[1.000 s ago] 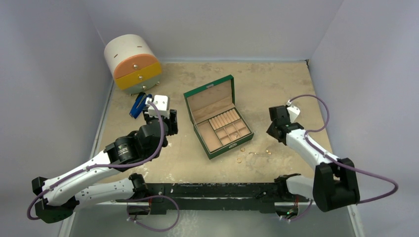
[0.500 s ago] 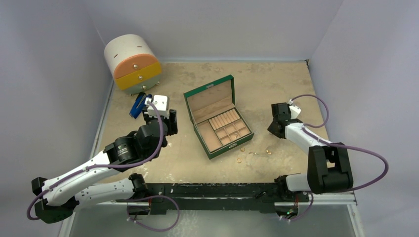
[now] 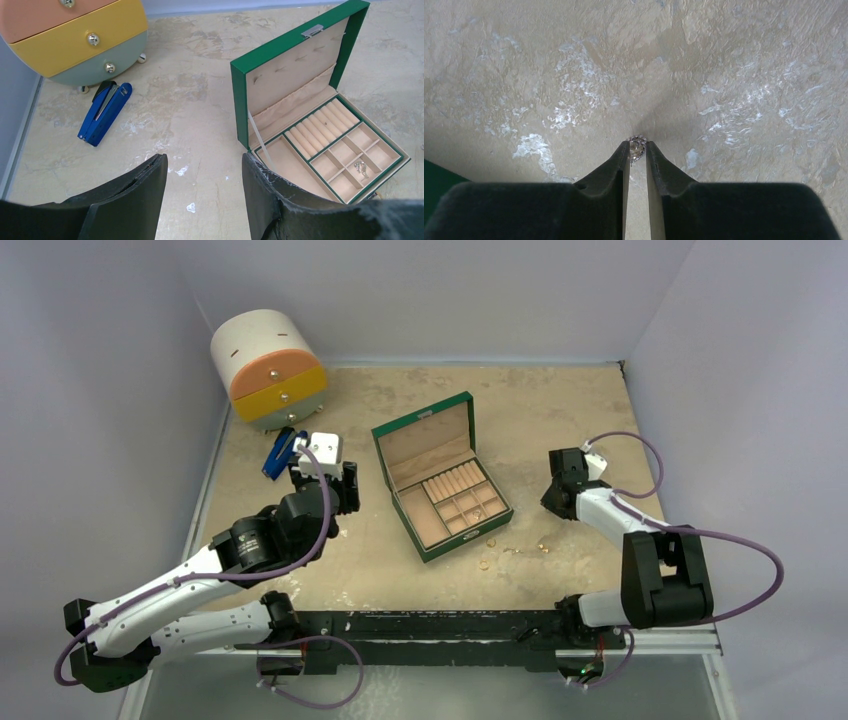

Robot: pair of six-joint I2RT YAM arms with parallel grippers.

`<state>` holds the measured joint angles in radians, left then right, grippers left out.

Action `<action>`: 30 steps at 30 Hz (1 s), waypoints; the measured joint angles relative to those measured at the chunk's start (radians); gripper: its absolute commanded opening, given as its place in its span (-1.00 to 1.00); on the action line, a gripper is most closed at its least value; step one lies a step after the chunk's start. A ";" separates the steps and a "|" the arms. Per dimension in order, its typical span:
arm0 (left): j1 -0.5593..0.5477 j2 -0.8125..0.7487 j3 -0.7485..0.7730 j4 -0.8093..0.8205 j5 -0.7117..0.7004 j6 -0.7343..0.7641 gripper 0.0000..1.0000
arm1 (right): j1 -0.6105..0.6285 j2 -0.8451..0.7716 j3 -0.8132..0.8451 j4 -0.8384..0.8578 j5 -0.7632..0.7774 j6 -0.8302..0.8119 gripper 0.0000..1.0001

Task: Organize the mixed jewelry

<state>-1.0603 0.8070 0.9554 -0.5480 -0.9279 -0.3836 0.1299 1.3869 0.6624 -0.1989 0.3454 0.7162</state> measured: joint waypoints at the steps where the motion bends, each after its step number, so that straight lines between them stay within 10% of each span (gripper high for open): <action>1: 0.000 0.000 0.000 0.000 0.000 0.000 0.12 | 0.000 0.000 0.000 0.000 -0.001 0.000 -0.62; 30: 0.000 0.000 0.000 0.000 0.000 0.000 0.12 | 0.000 0.022 0.001 0.007 -0.005 0.006 -0.93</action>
<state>-1.0603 0.8070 0.9554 -0.5476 -0.9279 -0.3836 0.1299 1.4090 0.6636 -0.1917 0.3401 0.7223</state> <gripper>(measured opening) 0.558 0.077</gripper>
